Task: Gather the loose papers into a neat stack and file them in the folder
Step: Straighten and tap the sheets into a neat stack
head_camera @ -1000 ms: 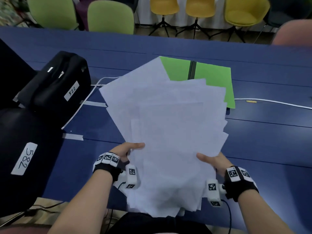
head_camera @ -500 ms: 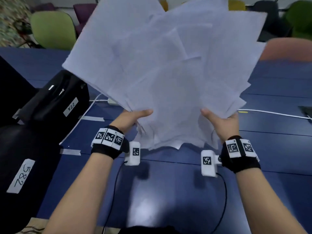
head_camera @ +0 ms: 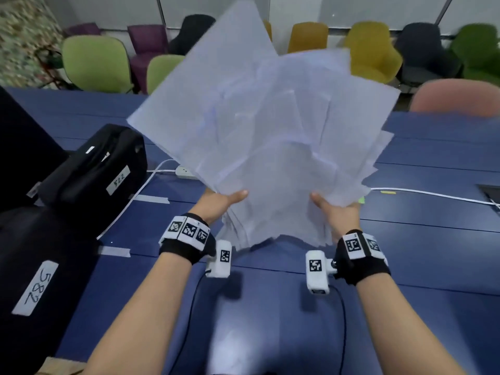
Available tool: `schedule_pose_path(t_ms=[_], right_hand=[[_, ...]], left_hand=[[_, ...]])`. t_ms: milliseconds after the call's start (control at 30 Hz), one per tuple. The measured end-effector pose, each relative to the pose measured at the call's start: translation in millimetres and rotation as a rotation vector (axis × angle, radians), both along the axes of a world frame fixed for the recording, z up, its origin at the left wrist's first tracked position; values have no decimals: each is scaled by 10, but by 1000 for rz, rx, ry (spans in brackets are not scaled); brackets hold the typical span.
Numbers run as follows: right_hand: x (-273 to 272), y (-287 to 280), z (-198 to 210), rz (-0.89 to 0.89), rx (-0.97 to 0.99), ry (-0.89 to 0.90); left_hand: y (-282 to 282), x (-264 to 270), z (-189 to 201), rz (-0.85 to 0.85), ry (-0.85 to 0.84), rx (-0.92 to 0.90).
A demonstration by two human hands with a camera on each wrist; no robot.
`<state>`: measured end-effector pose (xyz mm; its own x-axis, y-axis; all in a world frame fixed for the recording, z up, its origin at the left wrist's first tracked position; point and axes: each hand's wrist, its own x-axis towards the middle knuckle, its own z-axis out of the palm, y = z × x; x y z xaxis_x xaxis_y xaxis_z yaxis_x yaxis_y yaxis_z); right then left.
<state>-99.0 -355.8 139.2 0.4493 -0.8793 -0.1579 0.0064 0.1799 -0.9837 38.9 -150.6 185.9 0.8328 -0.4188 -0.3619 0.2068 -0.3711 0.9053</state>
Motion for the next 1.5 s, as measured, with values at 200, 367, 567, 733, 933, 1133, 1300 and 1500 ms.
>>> schedule_pose_path(t_ms=[200,367,567,733,933,1133,1300,1500], right_hand=[[-236,-49,-136,184,11,117],[-132,54,-261,119,-11,105],[-172,-35,-282,105,74,126],[71,69,30,-14,6,-39],[120,78,364,42,-91,-199],[54,226,-73,153,-52,5],[35,77,-195,78,56,64],[-27,-145,-182,64,45,180]], left_hand=[[157,110,-1,-93,45,45],[15,15,-34,-150,4,95],[32,100,-148,-54,73,74],[-197,2,-12,-1,-60,-111],[-315,23,58,-45,-133,-196],[-314,-32,-383,37,-181,-200],[-299,179,-362,11,-133,-192],[-172,407,-334,-81,-35,-73]])
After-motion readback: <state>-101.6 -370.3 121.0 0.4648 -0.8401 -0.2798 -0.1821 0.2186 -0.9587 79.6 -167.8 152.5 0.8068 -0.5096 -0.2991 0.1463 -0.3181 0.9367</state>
